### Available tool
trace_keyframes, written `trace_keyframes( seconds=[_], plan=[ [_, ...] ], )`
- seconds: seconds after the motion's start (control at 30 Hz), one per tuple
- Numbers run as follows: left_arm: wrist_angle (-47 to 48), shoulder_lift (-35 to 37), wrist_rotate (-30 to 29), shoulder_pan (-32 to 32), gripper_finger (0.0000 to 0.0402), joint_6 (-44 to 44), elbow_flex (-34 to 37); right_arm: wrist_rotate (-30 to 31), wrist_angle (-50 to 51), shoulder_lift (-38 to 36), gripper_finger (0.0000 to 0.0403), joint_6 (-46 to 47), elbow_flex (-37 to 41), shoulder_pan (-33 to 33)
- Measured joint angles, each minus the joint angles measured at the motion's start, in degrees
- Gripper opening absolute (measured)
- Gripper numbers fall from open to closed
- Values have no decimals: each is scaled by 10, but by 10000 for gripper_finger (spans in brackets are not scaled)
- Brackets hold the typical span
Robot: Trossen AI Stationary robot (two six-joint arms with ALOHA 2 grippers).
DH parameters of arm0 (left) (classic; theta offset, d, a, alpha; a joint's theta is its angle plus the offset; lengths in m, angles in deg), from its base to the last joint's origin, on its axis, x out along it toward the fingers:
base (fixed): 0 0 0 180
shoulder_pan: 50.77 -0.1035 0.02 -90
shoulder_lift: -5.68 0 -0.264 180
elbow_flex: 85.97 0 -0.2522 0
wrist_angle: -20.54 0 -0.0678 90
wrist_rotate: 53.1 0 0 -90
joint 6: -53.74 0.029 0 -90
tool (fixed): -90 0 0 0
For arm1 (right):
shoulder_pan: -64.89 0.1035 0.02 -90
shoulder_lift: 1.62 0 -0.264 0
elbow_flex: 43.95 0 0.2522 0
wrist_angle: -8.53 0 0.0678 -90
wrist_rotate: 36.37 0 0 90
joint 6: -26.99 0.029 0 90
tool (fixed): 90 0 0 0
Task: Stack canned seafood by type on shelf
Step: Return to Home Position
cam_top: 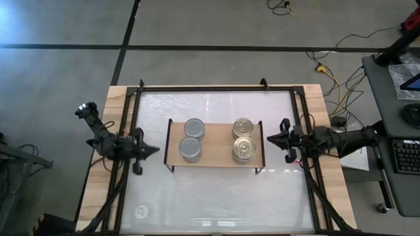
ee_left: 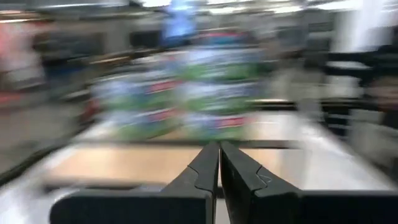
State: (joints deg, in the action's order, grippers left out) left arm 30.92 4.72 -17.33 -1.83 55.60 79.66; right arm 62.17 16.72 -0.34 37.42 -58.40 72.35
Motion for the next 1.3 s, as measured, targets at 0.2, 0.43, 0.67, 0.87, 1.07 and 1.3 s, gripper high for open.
trace_keyframes(
  seconds=[0.2, 0.43, 0.67, 0.87, 1.07, 1.3],
  plan=[
    [-28, 9, 224, -28, 0, 46, 0, 6, 23, 0, 13, -6, 0, 0],
    [-25, 9, 312, -136, 0, 66, 0, 33, 24, 4, 13, -14, 0, 0],
    [9, 7, 448, -300, 0, 30, 0, 35, 26, 7, 13, -18, 0, 0],
    [14, 9, 623, -427, 0, 24, -1, 35, 27, 8, 13, -32, 0, 0],
    [13, 9, 605, -470, 0, 18, 0, 35, 29, 8, 13, -40, 0, 0],
    [17, 3, 579, -470, 0, -7, 0, 35, 31, 9, 13, -40, 0, 0]
  ],
)
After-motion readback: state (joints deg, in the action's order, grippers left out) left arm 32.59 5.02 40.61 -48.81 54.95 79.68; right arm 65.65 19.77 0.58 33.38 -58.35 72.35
